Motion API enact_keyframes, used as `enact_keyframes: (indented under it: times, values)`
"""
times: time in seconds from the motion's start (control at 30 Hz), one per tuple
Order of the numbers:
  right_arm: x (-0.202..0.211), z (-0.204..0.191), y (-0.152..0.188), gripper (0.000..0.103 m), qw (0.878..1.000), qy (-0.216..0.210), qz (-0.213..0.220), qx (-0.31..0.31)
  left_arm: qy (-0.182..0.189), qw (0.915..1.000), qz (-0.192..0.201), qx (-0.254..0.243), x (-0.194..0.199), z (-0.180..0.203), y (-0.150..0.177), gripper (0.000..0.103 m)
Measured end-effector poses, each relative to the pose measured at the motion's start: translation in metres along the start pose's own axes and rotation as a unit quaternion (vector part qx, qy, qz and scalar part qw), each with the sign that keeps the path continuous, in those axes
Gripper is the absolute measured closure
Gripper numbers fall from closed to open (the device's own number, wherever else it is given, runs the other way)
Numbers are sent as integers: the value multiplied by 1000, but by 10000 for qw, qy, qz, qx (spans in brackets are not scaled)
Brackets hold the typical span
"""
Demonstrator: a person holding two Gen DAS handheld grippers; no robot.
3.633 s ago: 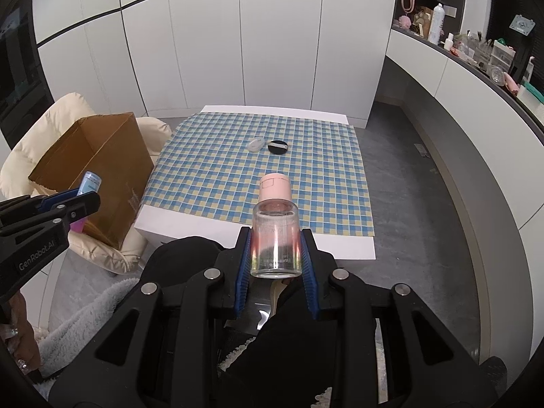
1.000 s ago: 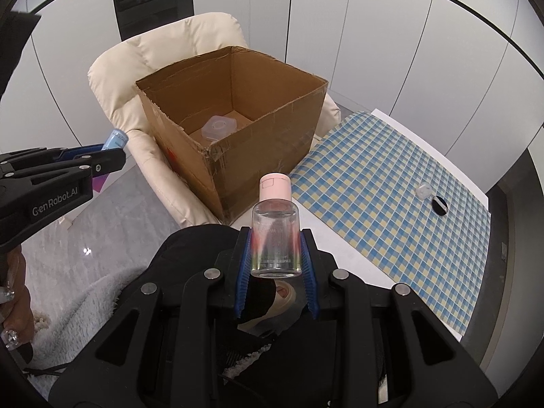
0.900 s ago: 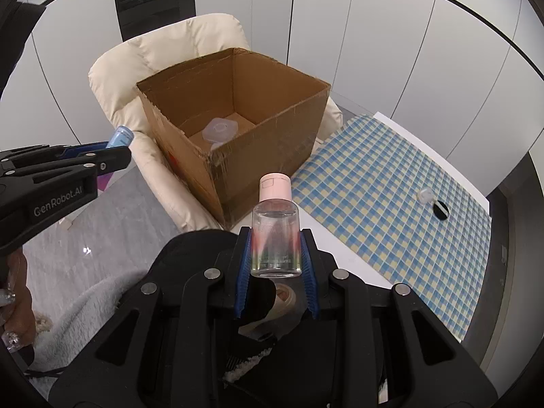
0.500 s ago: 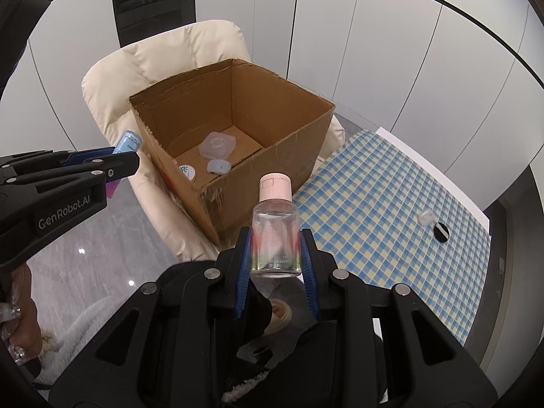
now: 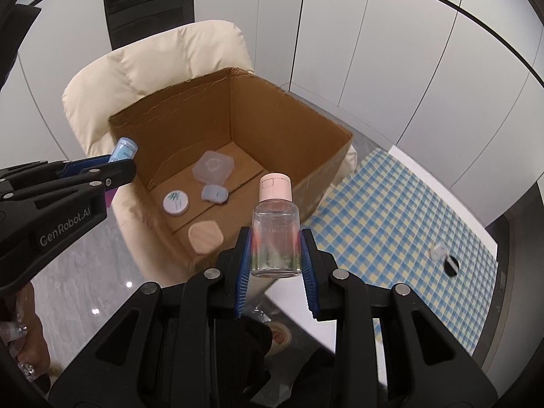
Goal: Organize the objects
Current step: 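Lower the tube and bottle into the box and open both tools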
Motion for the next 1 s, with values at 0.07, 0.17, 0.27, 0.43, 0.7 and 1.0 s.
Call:
enact_keyframes:
  times: [0.07,0.17,0.27,0.43,0.7,1.0]
  values:
    - [-11,-2,-9,74,10000,20,-11,42,-73,10000,31,16,-8,-3,-7,84]
    - [-27,-5,-21,74,10000,17,-42,68,-48,9999,-5,89,-22,-9,-18,84]
    - [-42,-9,-34,74,10000,-19,-40,89,-54,9999,-20,129,-33,-13,-27,84]
    - [-67,-19,-51,74,9998,-116,-36,142,-88,9998,-55,189,-52,-20,-43,84]
    - [-107,-28,-57,74,9992,-259,-272,148,-194,9993,-223,228,-84,-23,-53,84]
    - [-119,-24,-55,74,9989,-305,-346,81,-266,9990,-262,240,-92,-22,-55,84]
Point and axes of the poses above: each gripper's, at about its wrist camera, not at the fingertips, and x roughly against the way its jaws point, z to its right, y to its underside, the point moved 2 cm from there along -x, roughly the way its jaws point, and after that the axes turned 6 degrees about y, right-handed, at the moved point
